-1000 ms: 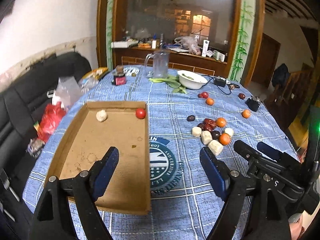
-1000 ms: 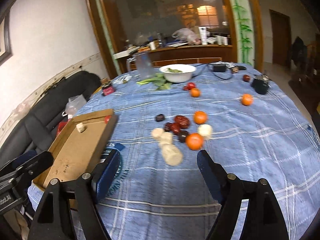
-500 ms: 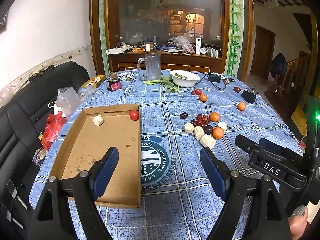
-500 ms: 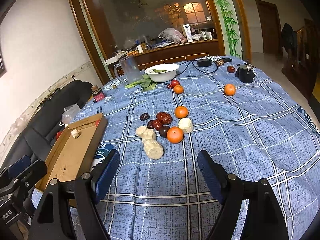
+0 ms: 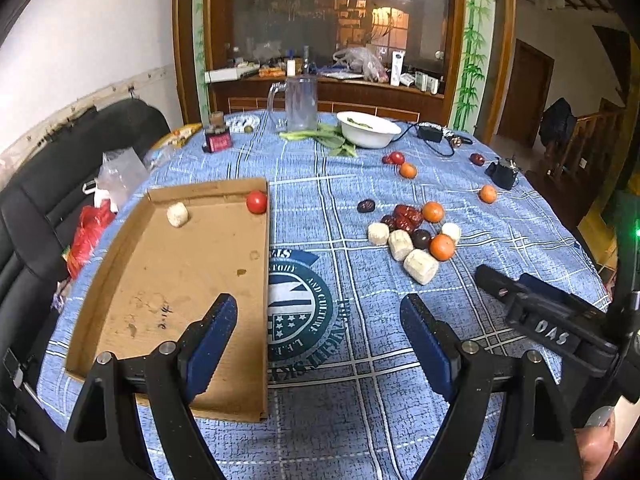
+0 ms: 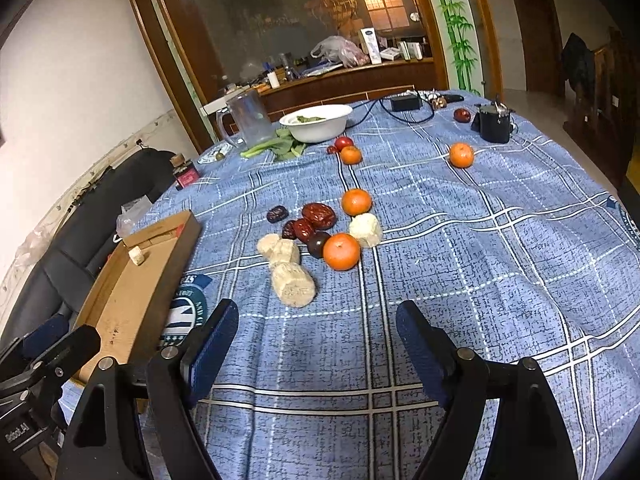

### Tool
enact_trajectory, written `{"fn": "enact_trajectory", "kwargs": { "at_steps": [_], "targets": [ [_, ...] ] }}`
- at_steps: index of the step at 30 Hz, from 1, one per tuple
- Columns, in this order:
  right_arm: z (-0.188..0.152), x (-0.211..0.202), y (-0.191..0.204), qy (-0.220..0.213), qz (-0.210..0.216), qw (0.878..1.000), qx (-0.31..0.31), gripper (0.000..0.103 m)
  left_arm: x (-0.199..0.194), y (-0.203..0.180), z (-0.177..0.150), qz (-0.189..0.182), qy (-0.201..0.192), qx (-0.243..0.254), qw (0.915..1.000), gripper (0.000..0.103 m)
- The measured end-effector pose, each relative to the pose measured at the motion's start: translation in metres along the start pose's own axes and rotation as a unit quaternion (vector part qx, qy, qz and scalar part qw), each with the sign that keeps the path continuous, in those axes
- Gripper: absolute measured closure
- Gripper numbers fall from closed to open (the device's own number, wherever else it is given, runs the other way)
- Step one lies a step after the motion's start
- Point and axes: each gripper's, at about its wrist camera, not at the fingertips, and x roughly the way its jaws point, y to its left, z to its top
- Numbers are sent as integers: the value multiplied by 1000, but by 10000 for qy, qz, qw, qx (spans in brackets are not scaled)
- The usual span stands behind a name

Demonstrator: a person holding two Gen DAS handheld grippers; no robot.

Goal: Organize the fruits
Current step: 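Grasp another beige yam chunk with the left tool while the right tool grasps a mandarin orange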

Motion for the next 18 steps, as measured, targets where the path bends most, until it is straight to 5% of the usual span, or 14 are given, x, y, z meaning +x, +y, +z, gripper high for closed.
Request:
{"fn": "enact_trajectory", "kwargs": {
  "at_steps": [18],
  "targets": [
    [38,52,-49,570,-277,9978,191,18,63,-5,0,-801,498,-279,9951,20]
  ]
}}
